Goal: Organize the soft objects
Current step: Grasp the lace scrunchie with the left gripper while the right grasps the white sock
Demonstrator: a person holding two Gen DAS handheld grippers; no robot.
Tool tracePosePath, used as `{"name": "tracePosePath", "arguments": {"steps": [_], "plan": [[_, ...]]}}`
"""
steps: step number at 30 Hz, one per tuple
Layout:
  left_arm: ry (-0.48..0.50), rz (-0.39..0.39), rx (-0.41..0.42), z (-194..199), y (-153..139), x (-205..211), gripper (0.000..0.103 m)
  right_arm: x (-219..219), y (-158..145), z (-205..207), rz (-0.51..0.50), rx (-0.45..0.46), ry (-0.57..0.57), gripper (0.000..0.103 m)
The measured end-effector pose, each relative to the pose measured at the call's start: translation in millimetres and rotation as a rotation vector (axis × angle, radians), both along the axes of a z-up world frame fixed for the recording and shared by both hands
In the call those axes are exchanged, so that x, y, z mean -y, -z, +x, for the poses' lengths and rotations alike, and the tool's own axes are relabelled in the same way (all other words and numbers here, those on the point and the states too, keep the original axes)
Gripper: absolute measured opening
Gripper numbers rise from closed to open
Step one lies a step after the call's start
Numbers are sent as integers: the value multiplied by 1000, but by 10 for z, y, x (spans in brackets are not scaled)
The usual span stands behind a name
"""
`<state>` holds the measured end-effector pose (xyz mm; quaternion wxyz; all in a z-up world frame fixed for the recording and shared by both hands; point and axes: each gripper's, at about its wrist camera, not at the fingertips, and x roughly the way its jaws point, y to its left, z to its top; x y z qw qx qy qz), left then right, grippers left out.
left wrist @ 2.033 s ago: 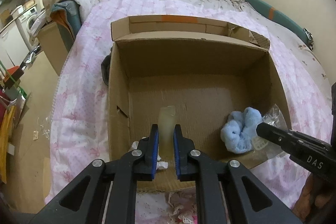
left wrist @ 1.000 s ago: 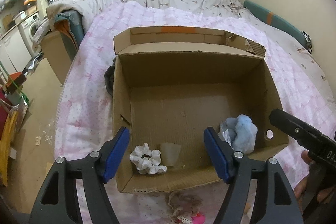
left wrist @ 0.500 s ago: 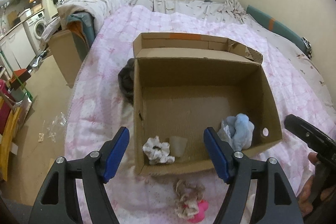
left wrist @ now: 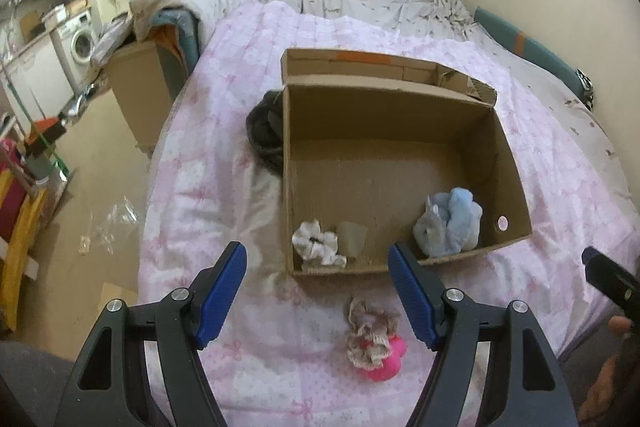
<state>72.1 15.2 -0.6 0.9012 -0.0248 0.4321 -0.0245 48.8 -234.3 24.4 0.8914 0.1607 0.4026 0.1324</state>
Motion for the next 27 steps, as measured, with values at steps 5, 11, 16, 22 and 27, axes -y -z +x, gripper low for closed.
{"name": "tracePosePath", "arguments": {"steps": [5, 11, 16, 22, 27], "plan": [[-36, -19, -36, -89, 82, -56, 71, -2, 105, -47, -60, -49, 33, 103], [-41, 4, -56, -143, 139, -59, 71, -58, 437, 65, -182, -184, 82, 103], [-66, -14, -96, -130, 215, -95, 71, -72, 477, 83, -148, -194, 47, 103], [-98, -16, -125, -88, 294, -142, 71, 6, 566, 79, -96, -257, 64, 103], [-117, -24, -153, -67, 340, -195, 71, -151, 920, 136, -159, -444, -6, 103]]}}
